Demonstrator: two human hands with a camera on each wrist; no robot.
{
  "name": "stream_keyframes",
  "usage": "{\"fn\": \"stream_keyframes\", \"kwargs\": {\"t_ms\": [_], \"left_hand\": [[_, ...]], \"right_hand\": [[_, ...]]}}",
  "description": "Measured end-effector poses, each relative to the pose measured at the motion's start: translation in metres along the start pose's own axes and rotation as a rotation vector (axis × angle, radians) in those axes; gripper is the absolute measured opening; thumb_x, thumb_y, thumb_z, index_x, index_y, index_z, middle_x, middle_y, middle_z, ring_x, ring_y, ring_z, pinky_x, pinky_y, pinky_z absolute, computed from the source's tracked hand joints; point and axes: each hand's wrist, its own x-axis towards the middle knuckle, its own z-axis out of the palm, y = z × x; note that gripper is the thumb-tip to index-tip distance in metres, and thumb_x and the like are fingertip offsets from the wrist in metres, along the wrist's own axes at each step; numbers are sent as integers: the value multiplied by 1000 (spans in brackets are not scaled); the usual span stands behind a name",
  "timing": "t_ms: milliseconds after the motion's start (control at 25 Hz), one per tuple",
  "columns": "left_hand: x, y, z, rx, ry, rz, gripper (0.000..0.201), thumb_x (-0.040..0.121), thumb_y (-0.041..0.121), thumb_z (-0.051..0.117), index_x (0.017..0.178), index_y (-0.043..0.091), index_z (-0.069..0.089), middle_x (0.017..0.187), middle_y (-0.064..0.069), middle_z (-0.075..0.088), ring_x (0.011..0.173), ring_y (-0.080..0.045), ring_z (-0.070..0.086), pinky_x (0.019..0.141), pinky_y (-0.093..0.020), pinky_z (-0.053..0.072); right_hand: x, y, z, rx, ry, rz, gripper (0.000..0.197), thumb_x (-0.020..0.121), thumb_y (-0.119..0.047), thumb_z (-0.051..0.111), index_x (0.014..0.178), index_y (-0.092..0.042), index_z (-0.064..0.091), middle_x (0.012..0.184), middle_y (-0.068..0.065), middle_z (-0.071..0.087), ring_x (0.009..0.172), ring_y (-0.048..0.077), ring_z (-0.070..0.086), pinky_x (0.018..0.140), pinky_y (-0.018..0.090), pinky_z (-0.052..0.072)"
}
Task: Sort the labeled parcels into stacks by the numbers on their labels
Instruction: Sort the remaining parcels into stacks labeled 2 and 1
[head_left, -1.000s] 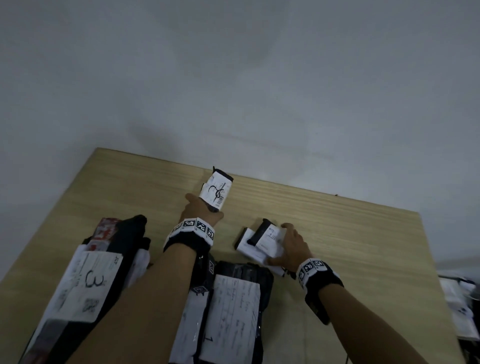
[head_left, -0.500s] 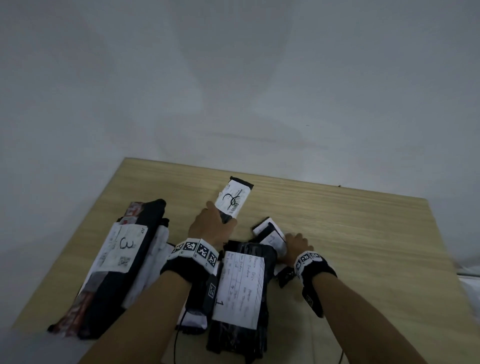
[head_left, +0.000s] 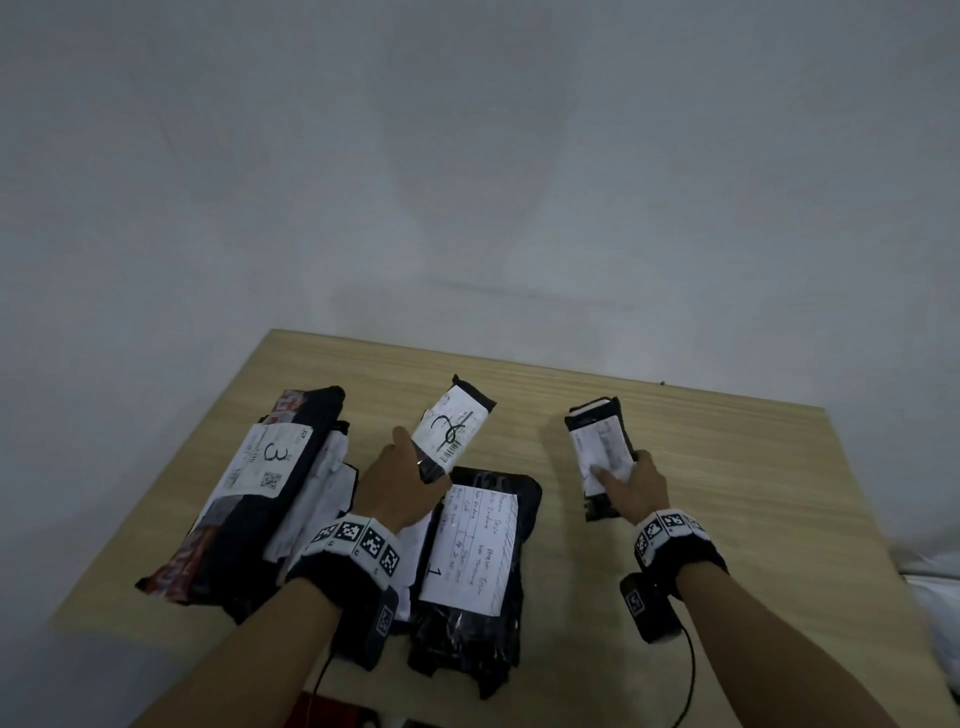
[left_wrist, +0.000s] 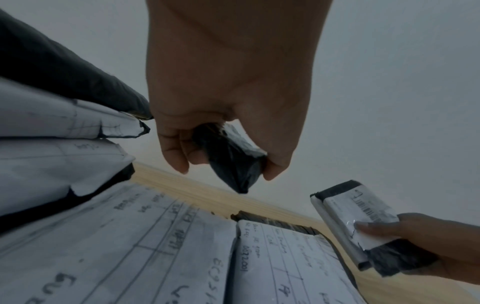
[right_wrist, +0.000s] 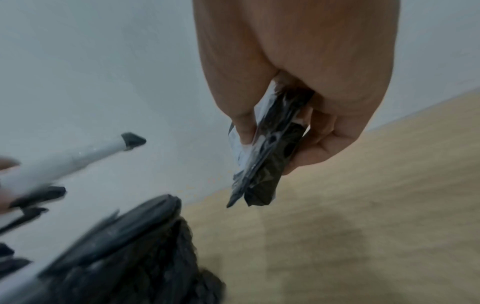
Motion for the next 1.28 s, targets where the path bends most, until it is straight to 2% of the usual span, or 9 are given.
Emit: {"fn": "stream_keyframes", "kwargs": {"t_ms": [200, 400, 480, 560, 720, 880, 1040, 1120, 1280], "left_hand": [[-2, -4, -2, -113, 7, -93, 66, 73, 59, 65, 109, 15, 32, 101, -4, 60, 80, -22, 65, 62, -36, 59], [-9, -20, 7, -239, 16, -181, 84, 62, 82, 52, 106, 11, 45, 95, -4, 59, 79, -22, 64, 65, -38, 59], [-18, -41, 12, -298, 17, -193, 93, 62, 89, 45, 94, 1, 54, 83, -7, 54, 71, -28, 59, 61, -33, 55], [-31, -60, 15, -284, 40, -161, 77, 68, 87, 43, 74, 10, 53, 73, -5, 49, 67, -28, 54, 60, -31, 51], [-43, -81, 19, -225, 57, -121, 68, 65, 85, 50, 89, 22, 52, 86, 0, 59, 78, -18, 62, 67, -41, 59], [-57, -51, 20, -35, -36, -133, 58, 78, 58, 64, 110, 12, 46, 110, -7, 50, 99, -23, 55, 83, -38, 54], [-67, -38, 27, 87, -251, -276, 96, 77, 68, 58, 139, 3, 26, 140, -18, 32, 129, -33, 38, 101, -45, 45], [-71, -30, 20, 203, -218, -240, 95, 79, 71, 51, 141, 4, 25, 142, -18, 31, 131, -33, 37, 101, -43, 44], [-70, 1, 0, 330, 5, 0, 66, 84, 63, 47, 126, 13, 41, 124, -9, 45, 114, -26, 46, 88, -36, 48]], "right_hand": [[-6, -7, -3, 234, 64, -36, 50, 84, -37, 74, 120, -7, 55, 113, 10, 64, 90, 23, 58, 78, 32, 47], [-20, 31, 12, 207, 51, -9, 45, 84, -39, 73, 116, -10, 65, 109, 10, 71, 95, 29, 67, 83, 37, 54], [-30, 48, 23, 138, -9, 23, 43, 85, -41, 72, 114, -10, 66, 107, 11, 71, 95, 30, 67, 78, 34, 51], [-38, 64, 33, 0, -119, 79, 39, 86, -44, 70, 106, -10, 65, 103, 12, 68, 93, 30, 66, 74, 31, 46], [-54, 93, 42, -253, -320, 165, 42, 90, -50, 62, 103, -11, 60, 104, 14, 64, 84, 25, 55, 73, 30, 44], [-58, 110, 32, -236, -263, 214, 58, 89, -50, 62, 120, -1, 62, 120, 19, 65, 97, 30, 62, 76, 30, 43], [-57, 110, 26, -151, -192, 257, 59, 87, -47, 67, 121, 1, 61, 121, 21, 65, 102, 34, 63, 81, 34, 48], [-54, 102, 21, -30, -61, 264, 55, 88, -41, 68, 120, 3, 62, 121, 24, 64, 108, 39, 62, 85, 38, 49], [-51, 63, -2, 489, 226, 175, 41, 89, -28, 70, 116, 2, 65, 117, 21, 67, 105, 36, 65, 84, 37, 49]]}}
